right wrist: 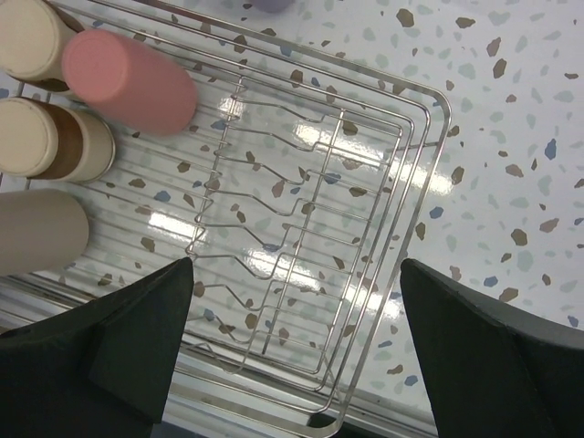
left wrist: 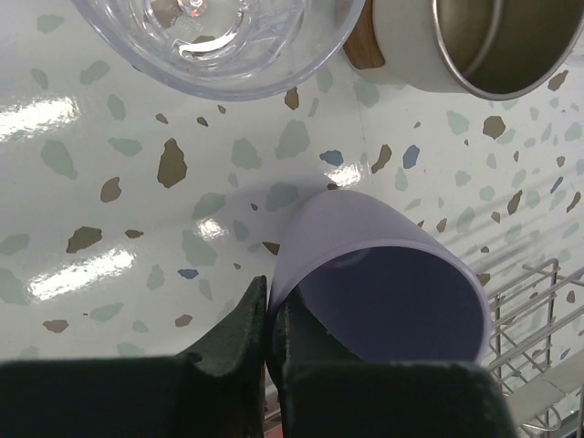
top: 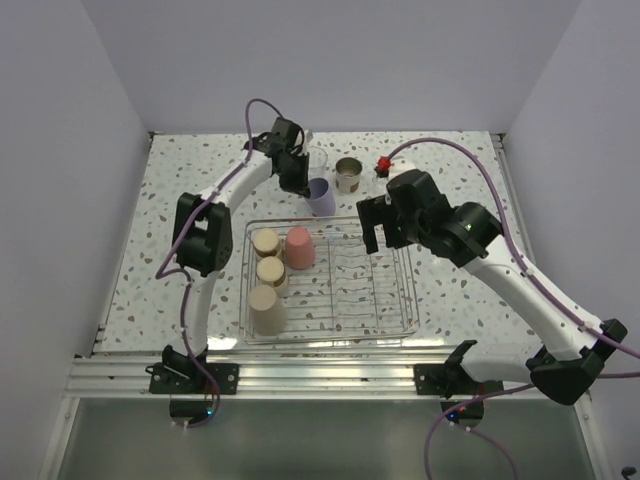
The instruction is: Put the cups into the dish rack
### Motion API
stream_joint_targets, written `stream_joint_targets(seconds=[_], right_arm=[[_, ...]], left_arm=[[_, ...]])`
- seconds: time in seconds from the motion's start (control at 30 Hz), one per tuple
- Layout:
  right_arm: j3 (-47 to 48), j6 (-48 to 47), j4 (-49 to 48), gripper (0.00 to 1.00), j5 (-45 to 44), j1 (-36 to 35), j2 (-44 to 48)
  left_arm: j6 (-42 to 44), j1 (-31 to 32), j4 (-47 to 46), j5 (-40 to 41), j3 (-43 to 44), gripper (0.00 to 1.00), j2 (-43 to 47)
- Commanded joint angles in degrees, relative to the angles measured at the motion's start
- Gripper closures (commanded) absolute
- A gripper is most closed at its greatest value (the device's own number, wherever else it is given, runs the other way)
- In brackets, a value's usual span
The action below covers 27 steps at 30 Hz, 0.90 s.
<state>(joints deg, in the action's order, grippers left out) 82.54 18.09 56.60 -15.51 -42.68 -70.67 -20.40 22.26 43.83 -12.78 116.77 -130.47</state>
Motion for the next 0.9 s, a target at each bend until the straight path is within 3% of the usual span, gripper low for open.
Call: stream_joint_targets(seconds=[0.0, 0.17, 0.33, 0.43, 0.57, 0.7, 0.77, 0.8, 0.83, 0.87], right_arm=[[3.3, -1.2, 0.4, 0.02, -1.5, 0.1, -1.1], [5.9, -0.4, -3.0, 0.02, 1.2, 0.2, -2.0], [9.2, 2.2, -9.3, 0.02, 1.2, 0.1, -2.2], [9.7, 1.4, -16.7, 0.02, 0.1, 0.1, -1.0], [9.2, 2.0, -26.1, 0.02, 0.7, 0.3, -0.3], [18.1, 7.1, -23.5, 0.02, 12.6, 0.3, -6.6], [20.1, 11.1, -25.0, 0.01, 18.7, 1.4, -11.0], [19.8, 19.5, -28.9, 0.02, 31.5, 2.8, -11.7], [15.2, 25.5, -35.3, 0.02, 36.8, 5.6, -12.0], [11.7, 38.4, -52.4, 0.02, 41.0, 6.3, -11.8]], left_arm=[[-1.0, -0.3, -2.1, -0.2, -0.7, 1.0, 8.5], [-4.1, -1.7, -5.1, -3.1, -3.0, 1.0, 16.5], [-7.9, -4.1, -9.3, -11.8, -6.7, 1.0, 23.8], [-8.7, -5.5, -15.2, -16.2, -12.8, 1.0, 30.2], [-9.8, -5.9, -26.6, -13.5, -27.2, 1.0, 43.9], [-9.6, -7.0, -32.5, -10.5, -36.9, 1.0, 54.3], [-13.7, -11.1, -32.8, -15.4, -38.2, 1.0, 56.8], [-15.4, -12.8, -33.0, -20.2, -38.5, 1.0, 57.3], [-18.5, -15.5, -33.5, -21.7, -39.1, 1.0, 58.1], [-19.7, -16.5, -36.2, -22.6, -41.1, 1.0, 60.5]])
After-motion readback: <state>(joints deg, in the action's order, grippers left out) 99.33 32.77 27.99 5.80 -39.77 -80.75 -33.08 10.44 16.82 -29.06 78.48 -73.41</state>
